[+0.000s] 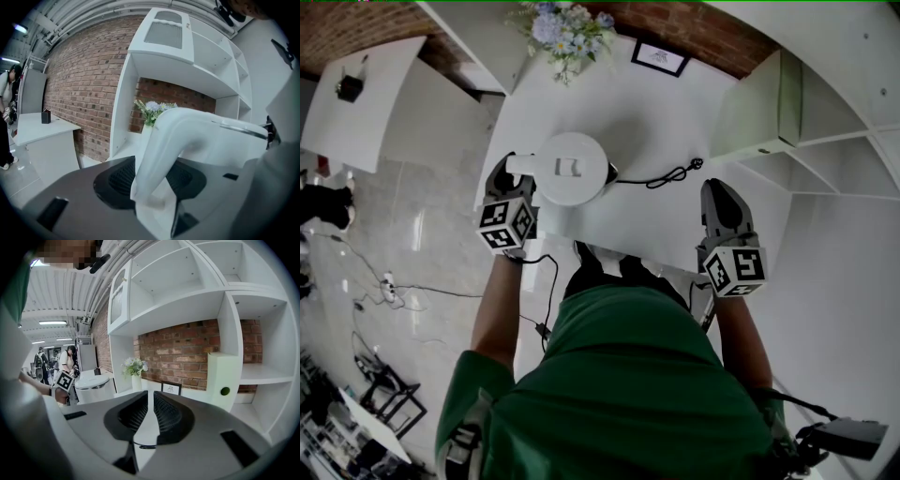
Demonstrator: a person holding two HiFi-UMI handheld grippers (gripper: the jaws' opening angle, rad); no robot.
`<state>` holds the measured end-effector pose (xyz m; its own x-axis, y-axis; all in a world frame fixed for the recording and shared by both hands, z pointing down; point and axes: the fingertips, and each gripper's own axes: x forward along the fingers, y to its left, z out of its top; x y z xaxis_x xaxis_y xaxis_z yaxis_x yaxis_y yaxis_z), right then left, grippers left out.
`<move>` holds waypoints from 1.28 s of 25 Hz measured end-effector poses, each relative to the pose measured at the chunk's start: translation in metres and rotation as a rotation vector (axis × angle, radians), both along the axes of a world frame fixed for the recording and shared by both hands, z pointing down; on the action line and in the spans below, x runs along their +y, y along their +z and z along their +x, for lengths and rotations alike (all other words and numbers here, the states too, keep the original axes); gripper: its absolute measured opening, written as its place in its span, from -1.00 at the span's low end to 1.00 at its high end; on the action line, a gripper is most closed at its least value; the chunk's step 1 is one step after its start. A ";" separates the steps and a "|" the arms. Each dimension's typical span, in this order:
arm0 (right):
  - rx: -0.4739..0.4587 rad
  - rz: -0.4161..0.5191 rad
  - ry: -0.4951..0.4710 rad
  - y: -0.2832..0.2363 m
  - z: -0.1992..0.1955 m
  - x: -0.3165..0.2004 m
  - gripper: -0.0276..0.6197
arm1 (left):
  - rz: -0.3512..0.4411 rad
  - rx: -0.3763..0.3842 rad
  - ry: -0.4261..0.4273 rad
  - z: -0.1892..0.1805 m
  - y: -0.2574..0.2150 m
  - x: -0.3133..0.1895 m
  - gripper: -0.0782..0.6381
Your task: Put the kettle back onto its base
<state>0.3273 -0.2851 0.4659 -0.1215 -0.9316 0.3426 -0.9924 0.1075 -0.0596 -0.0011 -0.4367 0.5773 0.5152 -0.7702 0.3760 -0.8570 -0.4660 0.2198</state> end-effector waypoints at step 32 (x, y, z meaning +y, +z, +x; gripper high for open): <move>0.054 0.261 -0.078 -0.098 -0.011 -0.048 -0.79 | 0.312 -0.036 -0.240 -0.077 -0.198 0.041 -0.64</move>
<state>0.3159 -0.3327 0.3683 -0.1842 -0.9778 0.0998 -0.9815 0.1884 0.0334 -0.0779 -0.3960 0.3791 0.2971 -0.9473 0.1196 -0.9544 -0.2909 0.0668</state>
